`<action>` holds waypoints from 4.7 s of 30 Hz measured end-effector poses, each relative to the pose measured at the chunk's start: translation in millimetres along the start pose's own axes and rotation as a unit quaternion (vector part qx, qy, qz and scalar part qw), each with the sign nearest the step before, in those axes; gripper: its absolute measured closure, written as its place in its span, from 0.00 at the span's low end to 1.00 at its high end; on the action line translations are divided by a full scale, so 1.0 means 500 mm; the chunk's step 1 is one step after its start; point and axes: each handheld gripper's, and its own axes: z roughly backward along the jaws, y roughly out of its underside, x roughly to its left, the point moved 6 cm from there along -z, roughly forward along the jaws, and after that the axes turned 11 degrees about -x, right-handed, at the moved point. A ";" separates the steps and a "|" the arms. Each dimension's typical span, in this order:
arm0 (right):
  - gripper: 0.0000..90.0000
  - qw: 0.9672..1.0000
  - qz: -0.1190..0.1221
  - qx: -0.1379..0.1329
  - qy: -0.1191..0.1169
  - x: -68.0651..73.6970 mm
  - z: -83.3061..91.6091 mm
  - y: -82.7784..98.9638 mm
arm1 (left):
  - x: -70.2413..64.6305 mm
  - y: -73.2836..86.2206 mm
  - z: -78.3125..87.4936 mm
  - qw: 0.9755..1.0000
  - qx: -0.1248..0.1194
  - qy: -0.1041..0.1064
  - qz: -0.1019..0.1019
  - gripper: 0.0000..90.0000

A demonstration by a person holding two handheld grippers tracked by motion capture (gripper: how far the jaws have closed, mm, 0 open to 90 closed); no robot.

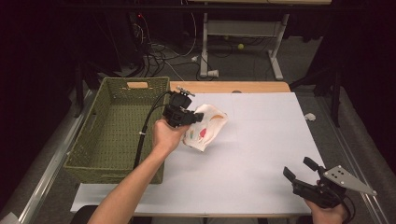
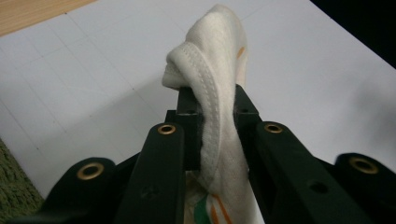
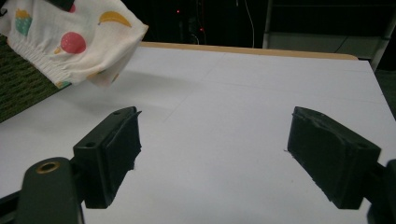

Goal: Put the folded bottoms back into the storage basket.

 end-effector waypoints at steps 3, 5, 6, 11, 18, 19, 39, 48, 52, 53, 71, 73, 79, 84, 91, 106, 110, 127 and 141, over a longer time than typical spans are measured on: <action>0.20 1.000 0.000 0.000 -0.001 0.001 0.000 0.000 | -0.002 -0.003 0.012 1.000 -0.007 -0.001 -0.003 0.85; 0.20 1.000 0.000 0.001 0.001 0.000 0.000 0.000 | -0.002 -0.003 0.018 1.000 -0.008 -0.002 -0.006 0.85; 0.20 1.000 0.000 0.001 0.002 0.000 0.001 0.000 | -0.001 -0.003 0.022 1.000 -0.010 -0.002 -0.008 0.85; 0.20 1.000 -0.003 -0.001 0.005 -0.002 0.007 0.001 | 0.003 -0.007 0.043 1.000 -0.019 0.002 -0.003 0.85; 0.21 1.000 0.003 -0.004 0.006 0.001 0.007 -0.001 | 0.013 -0.007 0.079 1.000 -0.028 0.001 0.001 0.85; 0.21 1.000 0.002 -0.003 0.006 0.001 0.007 -0.001 | 0.015 -0.007 0.085 1.000 -0.030 0.001 0.002 0.85; 0.21 1.000 0.002 0.000 0.005 -0.001 0.008 0.001 | 0.054 -0.005 0.165 0.998 -0.062 -0.004 0.027 0.85; 0.21 1.000 0.002 0.000 0.006 -0.001 0.008 0.001 | 0.072 -0.001 0.201 0.997 -0.070 -0.018 0.030 0.85; 0.21 1.000 0.003 -0.001 0.007 -0.002 0.008 0.001 | 0.079 0.001 0.218 0.996 -0.075 -0.022 0.034 0.85; 0.21 1.000 0.002 0.000 0.007 -0.001 0.007 0.001 | 0.081 0.002 0.222 0.996 -0.075 -0.023 0.033 0.85; 0.21 1.000 0.002 -0.001 0.007 -0.001 0.008 0.001 | 0.123 0.021 0.288 0.993 -0.092 -0.053 0.051 0.85; 0.21 1.000 0.002 -0.001 0.008 -0.001 0.008 0.001 | 0.127 0.023 0.294 0.993 -0.095 -0.055 0.053 0.85; 0.21 1.000 0.003 -0.001 0.008 -0.001 0.008 0.001 | 0.138 0.027 0.306 0.991 -0.099 -0.064 0.057 0.85; 0.21 1.000 0.003 -0.001 0.007 -0.001 0.007 0.001 | 0.150 0.034 0.315 0.991 -0.099 -0.075 0.059 0.85; 0.21 1.000 0.003 0.000 0.007 -0.001 0.007 0.001 | 0.168 0.045 0.335 0.989 -0.104 -0.089 0.064 0.85; 0.21 1.000 0.003 -0.001 0.007 0.001 0.007 0.000 | 0.219 0.080 0.338 0.985 -0.097 -0.120 0.076 0.85; 0.21 1.000 0.002 0.000 0.009 0.000 0.006 0.000 | 0.234 0.094 0.321 0.985 -0.094 -0.116 0.084 0.85; 0.21 1.000 0.003 0.001 0.008 -0.001 0.003 0.000 | 0.301 0.127 0.236 0.984 -0.060 -0.125 0.115 0.85; 0.21 1.000 0.002 0.002 0.008 -0.002 0.003 0.000 | 0.351 0.145 0.187 0.979 -0.045 -0.137 0.143 0.85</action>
